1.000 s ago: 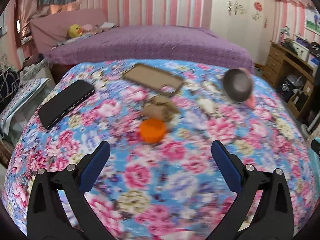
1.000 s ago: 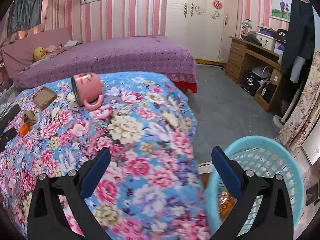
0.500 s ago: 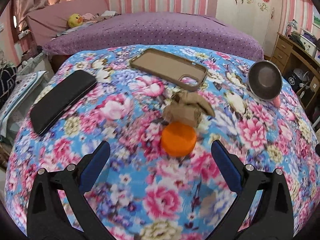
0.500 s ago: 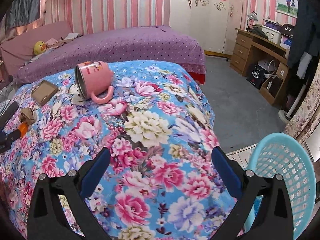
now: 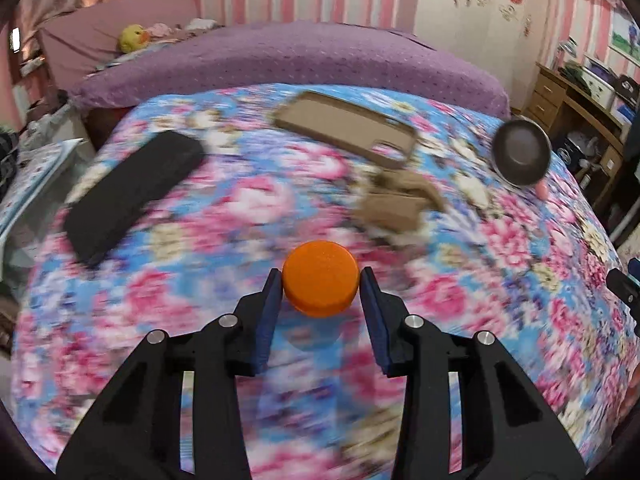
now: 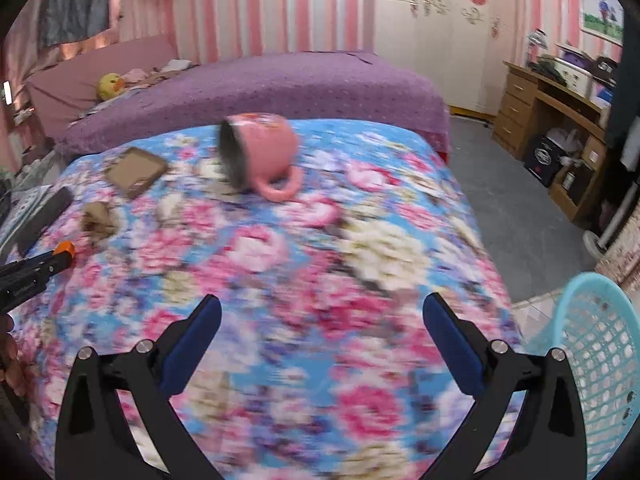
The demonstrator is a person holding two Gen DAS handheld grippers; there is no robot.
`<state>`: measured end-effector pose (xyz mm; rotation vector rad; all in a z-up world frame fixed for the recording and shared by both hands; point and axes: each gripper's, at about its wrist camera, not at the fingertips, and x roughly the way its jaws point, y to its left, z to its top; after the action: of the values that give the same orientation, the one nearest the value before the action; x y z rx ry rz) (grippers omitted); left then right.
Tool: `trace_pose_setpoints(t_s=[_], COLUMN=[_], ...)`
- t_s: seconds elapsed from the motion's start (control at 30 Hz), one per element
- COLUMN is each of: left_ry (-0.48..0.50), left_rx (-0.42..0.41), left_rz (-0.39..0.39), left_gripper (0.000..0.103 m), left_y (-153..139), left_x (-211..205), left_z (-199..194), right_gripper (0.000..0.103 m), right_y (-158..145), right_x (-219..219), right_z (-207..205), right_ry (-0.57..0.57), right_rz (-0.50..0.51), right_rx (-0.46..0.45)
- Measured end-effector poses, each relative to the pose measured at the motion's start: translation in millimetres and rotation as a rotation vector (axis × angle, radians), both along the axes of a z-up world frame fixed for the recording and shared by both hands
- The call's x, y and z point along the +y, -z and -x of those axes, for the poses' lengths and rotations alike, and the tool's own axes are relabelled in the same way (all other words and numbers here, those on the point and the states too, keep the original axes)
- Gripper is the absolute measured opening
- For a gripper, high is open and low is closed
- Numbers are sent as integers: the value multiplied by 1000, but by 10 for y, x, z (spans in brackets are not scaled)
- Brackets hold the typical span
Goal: Collect trash
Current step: 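Grasp the orange fruit with the left tool while the right tool grasps the brown paper bag, then carry the orange fruit and paper bag over the blue basket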
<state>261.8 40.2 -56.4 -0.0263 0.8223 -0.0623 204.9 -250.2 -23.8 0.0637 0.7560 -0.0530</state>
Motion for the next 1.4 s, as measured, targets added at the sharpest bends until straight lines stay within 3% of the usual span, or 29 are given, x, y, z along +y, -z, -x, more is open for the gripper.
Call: trace_pose_setpoints(t_s=[0.17, 0.43, 0.57, 0.63, 0.8, 1.07, 1.4], left_ry=[-89, -201, -226, -225, -220, -209, -117], left_rx=[-40, -47, -57, -61, -63, -84, -117], left_rz=[-32, 29, 23, 6, 23, 15, 30], left_gripper=[39, 39, 39, 39, 39, 39, 39], left_y=[-106, -143, -139, -137, -158, -260, -480], left_x=[473, 1046, 1111, 1099, 1072, 950, 366], left_z=[65, 41, 6, -9, -39, -21, 240], right_gripper=[98, 97, 80, 77, 53, 51, 51], right_y=[-8, 7, 74, 102, 181, 46, -329], right_x=[667, 1749, 1990, 2031, 2102, 1894, 1076], right_z=[-187, -616, -842, -919, -1019, -892, -319], right_ry=[-117, -279, -307, -313, -344, -336, -233], right_rz=[63, 142, 137, 122, 101, 87, 111], right_rx=[-13, -39, -4, 9, 43, 6, -45])
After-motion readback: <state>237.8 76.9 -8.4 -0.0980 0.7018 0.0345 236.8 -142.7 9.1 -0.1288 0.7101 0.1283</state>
